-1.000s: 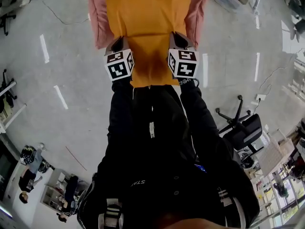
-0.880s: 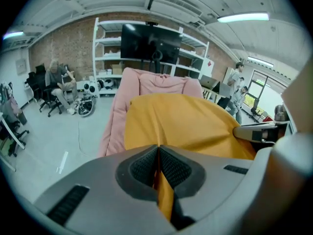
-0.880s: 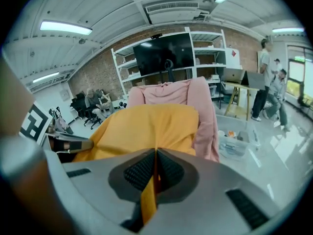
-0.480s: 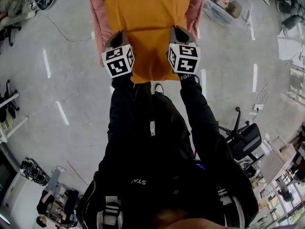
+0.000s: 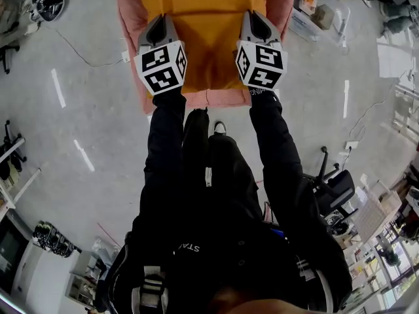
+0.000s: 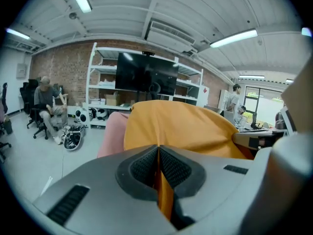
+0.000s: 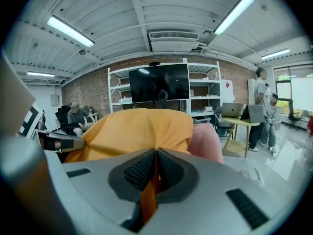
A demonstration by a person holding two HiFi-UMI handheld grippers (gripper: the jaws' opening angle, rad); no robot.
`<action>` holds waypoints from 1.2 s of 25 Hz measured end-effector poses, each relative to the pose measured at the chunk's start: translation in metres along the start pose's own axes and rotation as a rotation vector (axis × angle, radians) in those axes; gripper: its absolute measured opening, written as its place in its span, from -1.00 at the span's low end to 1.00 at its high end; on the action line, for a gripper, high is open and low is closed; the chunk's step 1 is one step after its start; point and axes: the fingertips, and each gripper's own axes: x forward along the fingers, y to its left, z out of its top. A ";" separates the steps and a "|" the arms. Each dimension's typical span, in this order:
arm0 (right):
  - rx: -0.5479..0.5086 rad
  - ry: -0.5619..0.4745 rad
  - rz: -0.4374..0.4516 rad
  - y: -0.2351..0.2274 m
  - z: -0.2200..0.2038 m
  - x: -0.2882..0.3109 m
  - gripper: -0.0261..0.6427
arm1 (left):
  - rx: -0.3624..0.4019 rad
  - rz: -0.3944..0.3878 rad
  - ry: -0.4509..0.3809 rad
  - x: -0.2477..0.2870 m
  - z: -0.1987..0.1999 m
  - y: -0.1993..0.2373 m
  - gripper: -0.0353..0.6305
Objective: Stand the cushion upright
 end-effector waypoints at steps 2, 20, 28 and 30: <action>-0.006 -0.036 -0.010 -0.005 0.016 0.023 -0.87 | 0.007 -0.002 -0.038 0.022 0.019 0.003 -0.87; -0.023 0.160 0.006 -0.026 -0.118 0.132 -0.86 | 0.038 -0.062 0.096 0.140 -0.104 0.029 -0.86; -0.043 0.234 0.013 -0.031 -0.141 0.132 -0.76 | 0.050 -0.072 0.182 0.146 -0.137 0.030 -0.81; -0.031 0.228 0.007 -0.034 -0.135 0.120 -0.66 | 0.038 -0.067 0.183 0.136 -0.132 0.031 -0.77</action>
